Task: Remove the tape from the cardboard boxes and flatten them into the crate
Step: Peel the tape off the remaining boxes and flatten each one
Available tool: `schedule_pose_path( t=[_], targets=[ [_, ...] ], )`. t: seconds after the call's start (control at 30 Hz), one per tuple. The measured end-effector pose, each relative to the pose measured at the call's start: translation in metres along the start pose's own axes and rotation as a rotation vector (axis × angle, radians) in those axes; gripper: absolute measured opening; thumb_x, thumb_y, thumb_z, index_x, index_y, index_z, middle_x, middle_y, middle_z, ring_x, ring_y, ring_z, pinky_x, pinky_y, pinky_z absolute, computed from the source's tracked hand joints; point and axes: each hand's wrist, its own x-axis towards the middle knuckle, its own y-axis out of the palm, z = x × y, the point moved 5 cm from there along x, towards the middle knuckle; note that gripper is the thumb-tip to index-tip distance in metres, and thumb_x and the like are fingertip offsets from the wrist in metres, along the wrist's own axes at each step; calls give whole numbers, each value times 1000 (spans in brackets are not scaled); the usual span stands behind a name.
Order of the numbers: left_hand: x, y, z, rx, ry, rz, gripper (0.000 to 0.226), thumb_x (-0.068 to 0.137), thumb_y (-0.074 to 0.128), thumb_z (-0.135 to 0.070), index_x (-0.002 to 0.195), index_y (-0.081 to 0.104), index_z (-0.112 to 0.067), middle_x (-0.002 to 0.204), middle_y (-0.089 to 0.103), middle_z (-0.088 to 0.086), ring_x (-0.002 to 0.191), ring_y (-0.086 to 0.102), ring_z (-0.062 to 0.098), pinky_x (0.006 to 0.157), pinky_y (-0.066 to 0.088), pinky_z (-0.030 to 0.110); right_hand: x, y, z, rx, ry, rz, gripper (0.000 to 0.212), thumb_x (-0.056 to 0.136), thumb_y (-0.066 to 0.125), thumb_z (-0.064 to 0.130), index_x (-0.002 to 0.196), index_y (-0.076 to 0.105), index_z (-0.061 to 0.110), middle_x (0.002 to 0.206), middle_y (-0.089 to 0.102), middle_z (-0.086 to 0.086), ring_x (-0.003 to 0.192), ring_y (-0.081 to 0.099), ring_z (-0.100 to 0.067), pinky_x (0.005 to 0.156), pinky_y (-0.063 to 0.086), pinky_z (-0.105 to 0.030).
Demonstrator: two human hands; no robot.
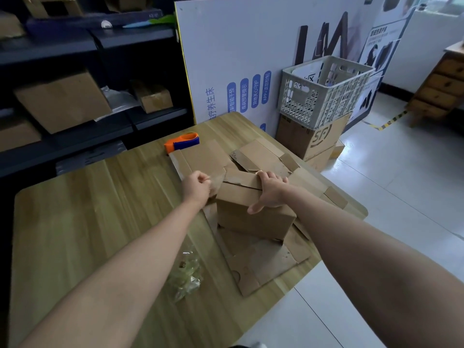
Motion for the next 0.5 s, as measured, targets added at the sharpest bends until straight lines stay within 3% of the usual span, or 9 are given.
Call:
schedule_pose_path(
  t=[0.07, 0.2, 0.27, 0.4, 0.5],
  targets=[
    [7, -30, 30, 27, -116, -128, 12, 87, 55, 2, 84, 59, -8, 96, 65, 13, 85, 62, 26, 76, 54, 35, 0, 0, 0, 1, 4, 10, 118, 55, 81, 59, 147, 18, 23, 142, 32, -3, 135, 24, -29, 116, 10, -51],
    [12, -86, 69, -6, -180, -300, 15, 86, 54, 5, 82, 57, -9, 88, 60, 9, 81, 57, 24, 66, 43, 27, 3, -3, 2, -20, 34, 44, 118, 54, 81, 59, 147, 16, 24, 144, 30, -5, 136, 25, -30, 115, 13, -53],
    [12, -92, 72, -37, -149, -227, 12, 83, 60, 1, 85, 59, -11, 89, 57, 7, 78, 56, 22, 62, 43, 25, 3, -4, 6, -58, 55, 59, 121, 53, 81, 60, 147, 15, 23, 144, 29, -5, 136, 26, -30, 114, 16, -54],
    [-7, -74, 72, -33, -59, -4, 11, 81, 68, -3, 88, 64, -11, 89, 60, 8, 77, 54, 19, 74, 46, 27, -1, -4, 12, -111, 79, 56, 120, 53, 82, 59, 146, 16, 22, 143, 30, -6, 133, 30, -30, 112, 22, -54],
    [-30, -55, 82, 72, -4, 167, 14, 78, 70, 1, 87, 68, -10, 82, 62, 6, 76, 53, 16, 69, 41, 20, -5, -3, 17, -121, 95, 54, 117, 55, 82, 55, 146, 17, 20, 142, 30, -7, 132, 29, -30, 110, 25, -55]
  ],
)
